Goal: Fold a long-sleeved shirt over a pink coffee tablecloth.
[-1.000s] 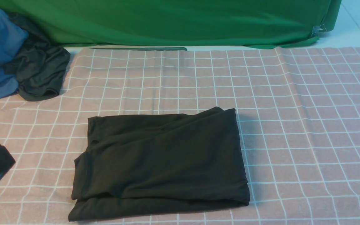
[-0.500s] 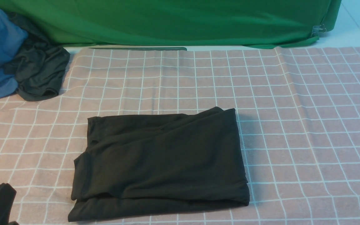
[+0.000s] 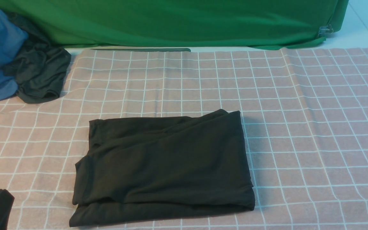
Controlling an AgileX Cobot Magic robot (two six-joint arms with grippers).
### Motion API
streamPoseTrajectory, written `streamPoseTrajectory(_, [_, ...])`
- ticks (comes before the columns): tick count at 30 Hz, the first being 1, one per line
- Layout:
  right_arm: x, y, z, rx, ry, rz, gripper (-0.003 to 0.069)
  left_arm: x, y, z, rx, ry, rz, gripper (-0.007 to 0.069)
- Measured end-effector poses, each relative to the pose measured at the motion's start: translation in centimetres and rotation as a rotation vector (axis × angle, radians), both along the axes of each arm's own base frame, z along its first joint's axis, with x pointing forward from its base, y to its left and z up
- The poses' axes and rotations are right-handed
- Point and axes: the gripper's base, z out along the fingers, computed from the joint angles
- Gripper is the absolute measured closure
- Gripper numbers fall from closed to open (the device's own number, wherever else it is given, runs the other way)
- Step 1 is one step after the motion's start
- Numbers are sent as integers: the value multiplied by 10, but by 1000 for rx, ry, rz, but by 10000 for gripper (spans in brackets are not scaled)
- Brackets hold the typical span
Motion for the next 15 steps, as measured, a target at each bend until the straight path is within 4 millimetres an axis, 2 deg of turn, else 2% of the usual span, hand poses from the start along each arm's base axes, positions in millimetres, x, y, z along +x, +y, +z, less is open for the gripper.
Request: streamPoseTrajectory(15, [0,0,0,0,0,0,475,0,0,0,0,-1,0,610])
